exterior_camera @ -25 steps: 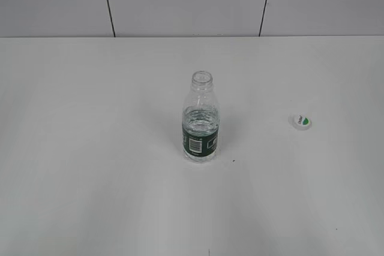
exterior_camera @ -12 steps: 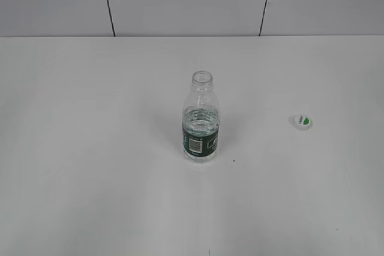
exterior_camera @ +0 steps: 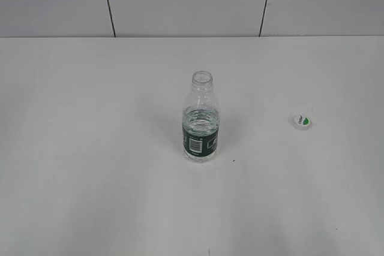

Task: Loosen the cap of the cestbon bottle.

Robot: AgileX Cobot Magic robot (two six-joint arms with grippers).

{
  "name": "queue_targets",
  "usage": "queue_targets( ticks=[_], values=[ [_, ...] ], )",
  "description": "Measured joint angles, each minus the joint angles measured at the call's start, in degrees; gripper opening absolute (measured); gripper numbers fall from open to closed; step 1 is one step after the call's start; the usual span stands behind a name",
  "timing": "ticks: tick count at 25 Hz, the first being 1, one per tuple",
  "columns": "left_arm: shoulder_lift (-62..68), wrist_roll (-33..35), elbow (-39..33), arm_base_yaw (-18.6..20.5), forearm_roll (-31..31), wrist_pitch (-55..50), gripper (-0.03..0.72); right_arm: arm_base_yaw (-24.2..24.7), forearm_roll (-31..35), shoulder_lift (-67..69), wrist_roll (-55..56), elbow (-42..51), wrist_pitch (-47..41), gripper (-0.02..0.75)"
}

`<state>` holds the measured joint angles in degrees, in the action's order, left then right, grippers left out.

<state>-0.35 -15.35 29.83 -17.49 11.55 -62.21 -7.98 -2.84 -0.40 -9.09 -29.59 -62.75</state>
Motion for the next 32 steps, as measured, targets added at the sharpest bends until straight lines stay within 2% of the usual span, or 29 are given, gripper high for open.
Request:
queue_targets(
  ticks=[3, 5, 10, 14, 17, 32],
  values=[
    [0.0, 0.0, 0.0, 0.7, 0.0, 0.0, 0.262, 0.0, -0.2, 0.0, 0.1, 0.0, 0.0, 0.521],
    [0.0, 0.0, 0.0, 2.6, 0.0, 0.0, 0.259, 0.0, -0.2, 0.0, 0.9, 0.0, 0.0, 0.521],
    [0.0, 0.0, 0.0, 11.3, -0.2, 0.0, 0.254, 0.7, 0.1, 0.0, 1.5, 0.0, 0.0, 0.521],
    [0.0, 0.0, 0.0, 18.8, -0.4, 0.0, 0.252, 4.5, 0.8, 0.0, 1.6, 0.0, 0.0, 0.521],
    [0.0, 0.0, 0.0, 22.7, -1.2, 0.0, 0.249, 6.5, 1.8, 0.0, 1.8, 0.0, 0.0, 0.521],
    [0.0, 0.0, 0.0, 23.5, -2.0, 0.0, 0.246, 6.6, 2.8, 0.0, 2.0, 0.0, 0.0, 0.521]
  ],
)
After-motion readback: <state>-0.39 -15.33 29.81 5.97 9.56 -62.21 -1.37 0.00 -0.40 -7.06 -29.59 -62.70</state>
